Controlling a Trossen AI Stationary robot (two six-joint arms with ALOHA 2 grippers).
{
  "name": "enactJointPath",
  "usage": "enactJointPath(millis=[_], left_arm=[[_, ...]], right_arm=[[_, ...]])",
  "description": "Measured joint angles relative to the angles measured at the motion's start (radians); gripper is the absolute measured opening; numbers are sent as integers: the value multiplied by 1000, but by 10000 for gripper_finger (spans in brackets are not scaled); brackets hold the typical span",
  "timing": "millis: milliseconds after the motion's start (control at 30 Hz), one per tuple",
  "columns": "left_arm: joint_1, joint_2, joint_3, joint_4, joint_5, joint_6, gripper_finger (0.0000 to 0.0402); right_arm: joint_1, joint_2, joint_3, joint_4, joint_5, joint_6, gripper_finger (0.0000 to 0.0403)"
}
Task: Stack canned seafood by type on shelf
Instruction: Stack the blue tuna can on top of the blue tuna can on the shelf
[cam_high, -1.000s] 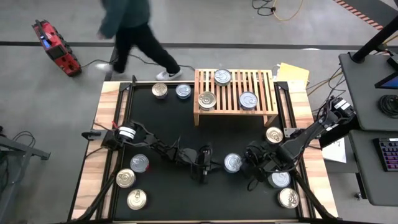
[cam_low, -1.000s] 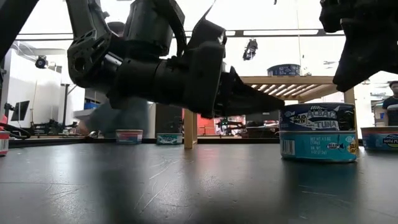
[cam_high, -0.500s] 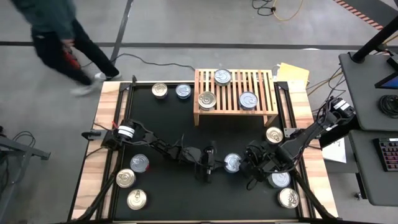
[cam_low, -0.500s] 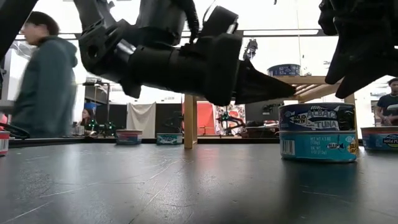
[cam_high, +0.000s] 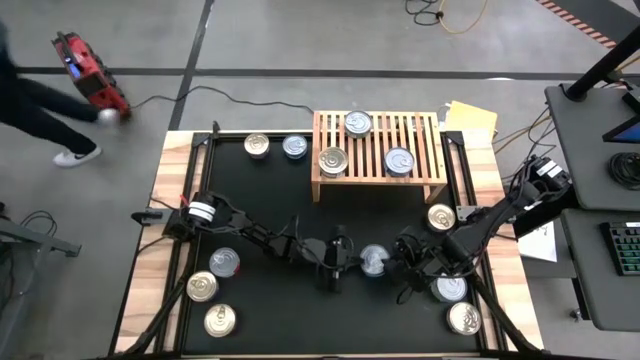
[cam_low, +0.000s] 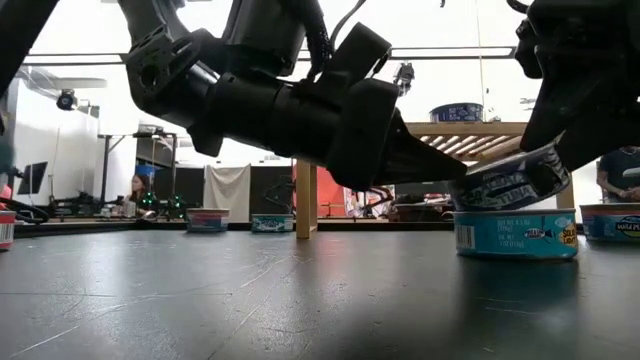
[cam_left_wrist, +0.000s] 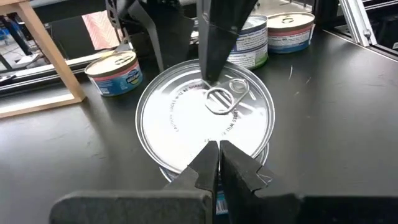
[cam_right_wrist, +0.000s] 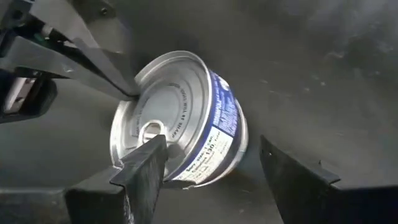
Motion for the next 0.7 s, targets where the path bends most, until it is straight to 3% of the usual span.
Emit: enactJointPath(millis=[700], left_arm=[[-3, 5, -3, 0, 27, -6, 1]], right_arm=[[-1, 3, -34, 155, 28, -35, 258]])
